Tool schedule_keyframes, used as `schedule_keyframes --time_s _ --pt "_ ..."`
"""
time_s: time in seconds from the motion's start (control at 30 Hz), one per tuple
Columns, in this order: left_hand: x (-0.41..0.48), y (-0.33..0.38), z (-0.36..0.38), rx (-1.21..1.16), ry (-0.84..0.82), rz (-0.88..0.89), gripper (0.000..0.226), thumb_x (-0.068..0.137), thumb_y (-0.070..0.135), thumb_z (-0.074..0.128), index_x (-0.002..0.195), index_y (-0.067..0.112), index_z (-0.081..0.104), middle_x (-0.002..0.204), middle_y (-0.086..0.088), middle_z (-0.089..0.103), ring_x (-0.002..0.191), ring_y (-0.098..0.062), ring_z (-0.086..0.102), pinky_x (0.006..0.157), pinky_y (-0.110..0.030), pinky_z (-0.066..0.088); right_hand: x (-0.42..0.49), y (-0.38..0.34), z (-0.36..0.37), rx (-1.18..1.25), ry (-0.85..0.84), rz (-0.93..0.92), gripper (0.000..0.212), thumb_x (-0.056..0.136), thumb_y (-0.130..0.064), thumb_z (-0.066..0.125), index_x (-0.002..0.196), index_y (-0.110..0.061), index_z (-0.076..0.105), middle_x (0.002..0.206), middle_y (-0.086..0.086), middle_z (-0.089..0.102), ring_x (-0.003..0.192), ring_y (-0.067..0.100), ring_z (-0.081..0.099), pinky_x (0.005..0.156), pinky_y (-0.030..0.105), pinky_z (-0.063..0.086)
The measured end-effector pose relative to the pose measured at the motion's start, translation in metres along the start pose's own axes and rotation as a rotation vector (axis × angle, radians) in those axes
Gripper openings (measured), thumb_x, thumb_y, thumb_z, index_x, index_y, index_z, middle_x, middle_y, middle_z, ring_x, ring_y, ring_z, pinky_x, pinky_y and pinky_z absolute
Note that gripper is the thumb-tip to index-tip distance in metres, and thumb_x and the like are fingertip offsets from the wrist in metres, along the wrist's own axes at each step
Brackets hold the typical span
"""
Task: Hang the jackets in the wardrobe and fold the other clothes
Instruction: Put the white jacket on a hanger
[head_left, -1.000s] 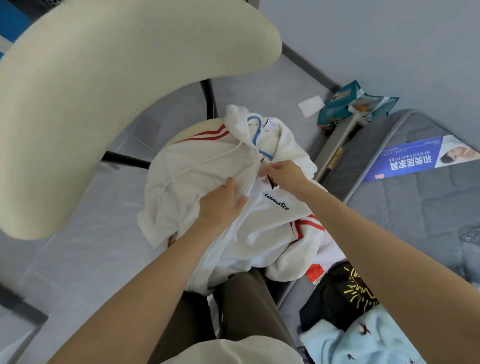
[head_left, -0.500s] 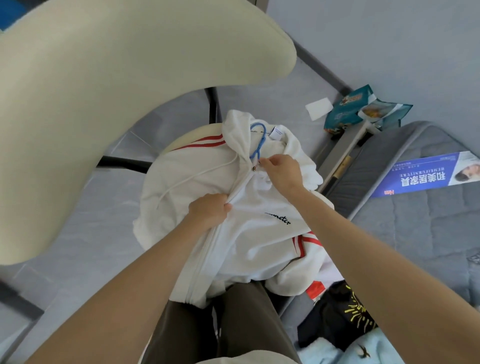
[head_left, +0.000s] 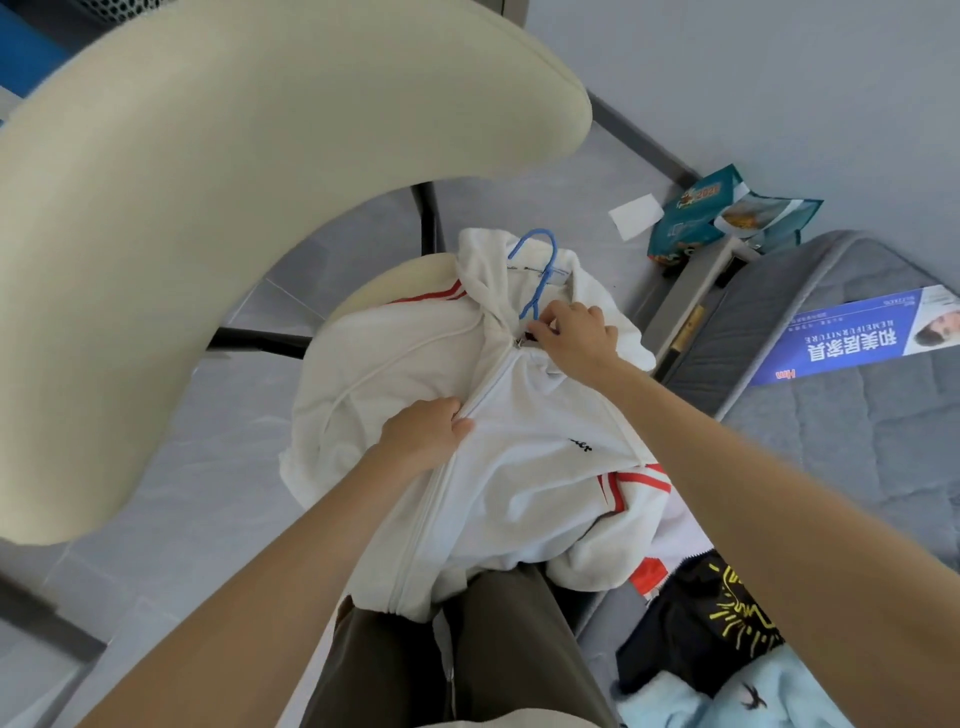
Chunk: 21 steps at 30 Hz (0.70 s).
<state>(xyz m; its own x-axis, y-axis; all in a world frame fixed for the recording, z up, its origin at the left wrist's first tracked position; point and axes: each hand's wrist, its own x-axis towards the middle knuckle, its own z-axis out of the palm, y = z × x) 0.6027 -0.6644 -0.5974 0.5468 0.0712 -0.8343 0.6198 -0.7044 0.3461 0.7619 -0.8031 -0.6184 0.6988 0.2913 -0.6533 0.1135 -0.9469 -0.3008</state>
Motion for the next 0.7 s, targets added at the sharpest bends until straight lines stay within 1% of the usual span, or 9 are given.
schedule_keyframes --time_s 0.1,0.17,0.2,0.27,0.33,0.43,0.53,0.6,0.7 --pt "-0.02 0.005 -0.011 -0.007 -0.024 0.046 0.027 0.096 0.045 0.044 0.094 0.019 0.052 0.093 0.005 0.057 0.089 -0.017 0.056 0.072 -0.031 0.043 -0.038 0.001 -0.011 0.161 0.133 -0.073 0.031 0.098 -0.041 0.043 0.076 -0.02 0.043 0.066 -0.01 0.047 0.068 0.013 0.046 0.075 0.033 0.021" --pt "-0.037 0.01 -0.019 -0.117 0.034 0.092 0.036 0.093 0.05 0.048 0.112 0.02 0.054 0.106 0.006 0.057 0.098 -0.014 0.057 0.083 -0.034 0.048 -0.071 0.002 -0.017 0.216 0.2 -0.144 0.031 0.098 -0.037 0.045 0.07 -0.027 0.037 0.057 -0.012 0.046 0.058 0.002 0.044 0.07 0.031 0.017" --pt "-0.046 0.013 -0.023 -0.198 0.096 0.123 0.036 0.093 0.05 0.049 0.114 0.021 0.054 0.108 0.007 0.058 0.098 -0.014 0.057 0.084 -0.033 0.048 -0.088 0.001 -0.021 0.216 0.241 -0.185 0.034 0.098 -0.034 0.047 0.067 -0.029 0.034 0.054 -0.013 0.046 0.055 0.001 0.044 0.069 0.031 0.016" --pt "-0.066 0.023 -0.033 -0.405 0.235 0.175 0.031 0.094 0.05 0.046 0.103 0.023 0.057 0.105 0.007 0.062 0.096 -0.014 0.06 0.08 -0.03 0.046 -0.123 -0.004 -0.028 0.201 0.329 -0.272 0.041 0.098 -0.03 0.049 0.064 -0.034 0.028 0.05 -0.012 0.04 0.055 0.0 0.044 0.07 0.031 0.019" --pt "-0.086 0.032 -0.045 -0.628 0.301 0.157 0.043 0.092 0.06 0.042 0.085 0.023 0.064 0.09 0.009 0.069 0.085 -0.014 0.063 0.078 -0.032 0.049 -0.157 -0.013 -0.034 0.197 0.4 -0.346 0.041 0.098 -0.027 0.051 0.065 -0.034 0.028 0.049 -0.012 0.036 0.054 0.001 0.043 0.072 0.031 0.023" --pt "-0.12 0.034 -0.059 -0.785 0.352 0.111 0.062 0.079 0.076 0.044 0.062 0.021 0.066 0.066 0.008 0.07 0.063 -0.011 0.065 0.069 -0.032 0.053 -0.207 -0.029 -0.041 0.213 0.471 -0.436 0.033 0.098 -0.026 0.052 0.07 -0.029 0.034 0.055 -0.018 0.046 0.054 -0.002 0.044 0.072 0.03 0.024" --pt "-0.159 0.018 -0.056 -0.736 0.516 0.183 0.057 0.076 0.07 0.056 0.048 0.021 0.057 0.049 0.007 0.061 0.047 -0.007 0.056 0.061 -0.031 0.05 -0.26 -0.046 -0.041 0.216 0.532 -0.455 0.03 0.098 -0.027 0.052 0.071 -0.027 0.038 0.05 -0.016 0.043 0.051 0.002 0.043 0.072 0.029 0.026" --pt "-0.188 0.0 -0.049 -0.611 0.615 0.263 0.045 0.078 0.066 0.058 0.057 0.026 0.051 0.047 0.009 0.059 0.044 -0.003 0.053 0.056 -0.028 0.045 -0.296 -0.058 -0.036 0.213 0.575 -0.438 0.03 0.098 -0.028 0.052 0.071 -0.024 0.039 0.047 -0.014 0.038 0.047 0.007 0.039 0.069 0.03 0.027" --pt "-0.231 -0.026 -0.044 -0.464 0.62 0.411 0.025 0.083 0.062 0.055 0.077 0.039 0.049 0.058 0.007 0.061 0.05 -0.002 0.056 0.054 -0.025 0.043 -0.346 -0.074 -0.023 0.207 0.578 -0.396 0.029 0.097 -0.031 0.052 0.074 -0.014 0.046 0.051 -0.008 0.042 0.051 0.014 0.04 0.062 0.037 0.036"
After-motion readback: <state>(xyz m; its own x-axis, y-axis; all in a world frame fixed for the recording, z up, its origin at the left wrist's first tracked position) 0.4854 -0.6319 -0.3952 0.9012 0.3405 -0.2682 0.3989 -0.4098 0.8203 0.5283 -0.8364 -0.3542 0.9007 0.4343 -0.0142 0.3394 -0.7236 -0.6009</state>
